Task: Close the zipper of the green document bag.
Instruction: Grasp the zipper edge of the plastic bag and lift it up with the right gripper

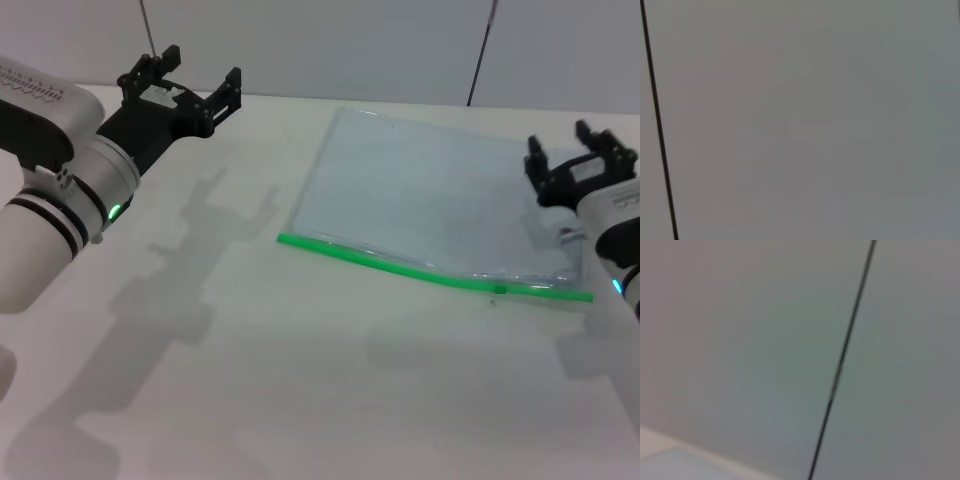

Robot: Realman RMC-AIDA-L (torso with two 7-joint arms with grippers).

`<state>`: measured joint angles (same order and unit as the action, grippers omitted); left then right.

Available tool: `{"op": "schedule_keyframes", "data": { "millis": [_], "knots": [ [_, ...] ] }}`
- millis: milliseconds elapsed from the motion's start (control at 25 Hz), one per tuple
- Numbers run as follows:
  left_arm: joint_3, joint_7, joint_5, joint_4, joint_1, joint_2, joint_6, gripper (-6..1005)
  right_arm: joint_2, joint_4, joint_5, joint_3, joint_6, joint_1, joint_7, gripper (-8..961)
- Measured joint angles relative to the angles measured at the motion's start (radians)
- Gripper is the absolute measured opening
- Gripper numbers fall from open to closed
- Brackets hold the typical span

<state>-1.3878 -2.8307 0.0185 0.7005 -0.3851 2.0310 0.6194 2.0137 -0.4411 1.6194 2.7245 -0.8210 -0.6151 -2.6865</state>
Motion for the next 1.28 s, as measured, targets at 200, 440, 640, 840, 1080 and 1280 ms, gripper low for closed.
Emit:
{"op": "schedule_keyframes", "data": {
  "millis": [200, 440, 640, 840, 1080, 1280],
  "knots": [
    [0.0, 0.002, 0.004, -0.023, -0.01, -0.001, -0.004, 830, -0.024, -0.017, 0.09, 0.002, 0.111, 0.004, 0.008, 568],
    [0.004, 0.024, 0.008, -0.058, -0.022, -0.001, -0.006, 831, -0.06, -0.078, 0.14, -0.003, 0.17, 0.055, 0.109, 567],
    [0.004, 0.03, 0.009, -0.063, -0.028, -0.003, -0.008, 831, -0.133, -0.298, 0.129, -0.059, 0.169, 0.15, 0.337, 566],
    [0.005, 0.037, 0.009, -0.079, -0.046, -0.003, -0.015, 831, -0.162, -0.469, 0.128, -0.152, 0.17, 0.242, 0.564, 565],
    [0.01, 0.049, 0.01, -0.091, -0.055, -0.003, -0.017, 830, -0.157, -0.567, 0.128, -0.191, 0.168, 0.306, 0.664, 565],
    [0.01, 0.051, 0.01, -0.099, -0.056, -0.003, -0.017, 831, -0.151, -0.633, 0.127, -0.192, 0.164, 0.362, 0.776, 564]
  ]
}}
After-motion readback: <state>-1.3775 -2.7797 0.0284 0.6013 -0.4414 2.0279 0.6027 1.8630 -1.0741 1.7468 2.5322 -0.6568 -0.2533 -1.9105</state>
